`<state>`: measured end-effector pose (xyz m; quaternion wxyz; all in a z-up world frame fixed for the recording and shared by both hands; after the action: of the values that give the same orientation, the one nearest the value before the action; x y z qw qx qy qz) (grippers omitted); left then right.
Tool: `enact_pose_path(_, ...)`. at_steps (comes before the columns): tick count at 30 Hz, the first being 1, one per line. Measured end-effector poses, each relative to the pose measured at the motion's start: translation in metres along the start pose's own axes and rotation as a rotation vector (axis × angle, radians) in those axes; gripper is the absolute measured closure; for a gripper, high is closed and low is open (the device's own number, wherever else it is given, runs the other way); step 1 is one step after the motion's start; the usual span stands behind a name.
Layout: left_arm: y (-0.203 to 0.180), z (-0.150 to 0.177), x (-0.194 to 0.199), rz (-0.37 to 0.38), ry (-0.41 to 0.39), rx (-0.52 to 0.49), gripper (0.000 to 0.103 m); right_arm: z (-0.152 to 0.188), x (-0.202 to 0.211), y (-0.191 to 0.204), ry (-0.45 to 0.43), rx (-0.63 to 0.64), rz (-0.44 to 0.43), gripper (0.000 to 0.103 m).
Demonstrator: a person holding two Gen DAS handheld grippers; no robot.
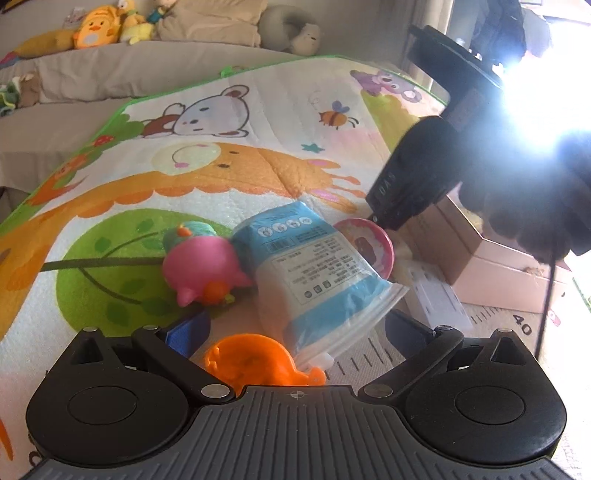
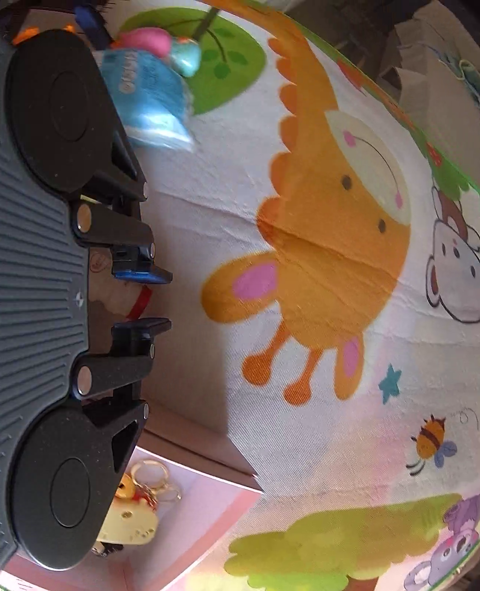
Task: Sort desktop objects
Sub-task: 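Grasp yellow cheese keychain toy with right tool and lift it, then lower cheese toy into pink box and open right tool, then move right tool to white power bank and close on it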
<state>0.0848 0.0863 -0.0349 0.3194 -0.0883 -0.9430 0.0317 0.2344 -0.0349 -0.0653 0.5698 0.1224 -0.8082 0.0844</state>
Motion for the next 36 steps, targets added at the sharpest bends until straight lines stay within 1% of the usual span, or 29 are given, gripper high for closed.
enact_pose_path(2,0.002,-0.001,0.0,0.004,-0.005,0.014,0.0,0.018,0.01,0.009,0.001,0.034,-0.028,0.084)
enact_pose_path(7,0.004,-0.001,0.0,0.005,-0.009,0.022,0.0,0.065,0.037,0.02,0.02,0.076,-0.175,0.085)
enact_pose_path(8,0.004,-0.001,0.0,0.003,-0.009,0.022,0.0,0.075,0.045,0.02,0.012,0.078,-0.206,0.085)
enact_pose_path(9,0.005,-0.001,0.0,0.003,-0.008,0.022,0.0,0.083,0.054,0.019,-0.015,0.072,-0.216,0.085)
enact_pose_path(10,0.004,0.0,0.0,0.001,-0.007,0.02,0.0,0.089,0.063,0.016,-0.046,0.068,-0.223,0.082)
enact_pose_path(12,0.003,-0.001,-0.001,-0.003,-0.006,0.015,0.0,0.109,0.087,0.013,-0.158,0.084,-0.2,0.067)
enact_pose_path(14,0.002,-0.001,-0.001,-0.008,-0.003,0.011,0.0,0.134,0.101,0.011,-0.242,0.1,-0.182,0.026)
enact_pose_path(15,0.002,-0.001,-0.001,-0.011,0.0,0.007,0.0,0.148,0.103,0.013,-0.258,0.106,-0.196,0.023)
enact_pose_path(18,-0.001,-0.003,-0.001,-0.036,0.005,-0.014,0.0,0.185,0.096,0.021,-0.276,0.105,-0.233,0.023)
enact_pose_path(21,-0.005,-0.007,0.008,-0.088,-0.009,-0.022,0.0,0.212,0.078,0.028,-0.288,0.097,-0.221,0.023)
enact_pose_path(22,-0.009,-0.011,0.015,-0.096,-0.022,-0.025,0.0,0.217,0.075,0.027,-0.309,0.097,-0.217,0.025)
enact_pose_path(23,-0.012,-0.013,0.021,-0.098,-0.036,-0.027,0.0,0.224,0.078,0.027,-0.341,0.118,-0.206,0.03)
enact_pose_path(24,-0.017,-0.017,0.029,-0.1,-0.055,-0.035,0.0,0.228,0.08,0.025,-0.351,0.134,-0.203,0.033)
enact_pose_path(25,-0.022,-0.019,0.035,-0.103,-0.07,-0.048,0.0,0.231,0.083,0.021,-0.359,0.137,-0.204,0.04)
enact_pose_path(26,-0.027,-0.022,0.04,-0.106,-0.084,-0.064,0.0,0.234,0.085,0.014,-0.359,0.133,-0.204,0.043)
enact_pose_path(27,-0.033,-0.023,0.044,-0.107,-0.093,-0.078,0.0,0.234,0.085,0.005,-0.367,0.124,-0.186,0.043)
enact_pose_path(28,-0.04,-0.024,0.048,-0.102,-0.1,-0.092,0.0,0.234,0.085,-0.006,-0.382,0.109,-0.151,0.043)
enact_pose_path(29,-0.045,-0.024,0.05,-0.092,-0.102,-0.099,0.0,0.234,0.084,-0.019,-0.398,0.083,-0.109,0.043)
enact_pose_path(31,-0.054,-0.022,0.05,-0.072,-0.095,-0.106,0.0,0.23,0.083,-0.051,-0.432,-0.013,-0.017,0.043)
enact_pose_path(33,-0.064,-0.016,0.045,-0.055,-0.069,-0.116,0.0,0.231,0.082,-0.08,-0.459,-0.113,0.041,0.043)
enact_pose_path(34,-0.068,-0.013,0.041,-0.05,-0.053,-0.121,0.0,0.233,0.081,-0.092,-0.462,-0.161,0.039,0.042)
enact_pose_path(36,-0.076,-0.004,0.033,-0.035,-0.011,-0.138,0.0,0.241,0.081,-0.107,-0.466,-0.238,-0.005,0.038)
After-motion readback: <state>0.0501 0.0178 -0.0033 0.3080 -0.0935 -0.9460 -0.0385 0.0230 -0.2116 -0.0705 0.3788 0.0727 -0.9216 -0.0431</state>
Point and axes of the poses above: each gripper's, at about its wrist camera, not at the fingertips, and x roughly against the way its jaws point, y to its left, z to its underside, the point moved 7 cm from there along -x, roughly the way its jaws point, and after that the axes turned 8 degrees about -x, right-handed, at the moved point
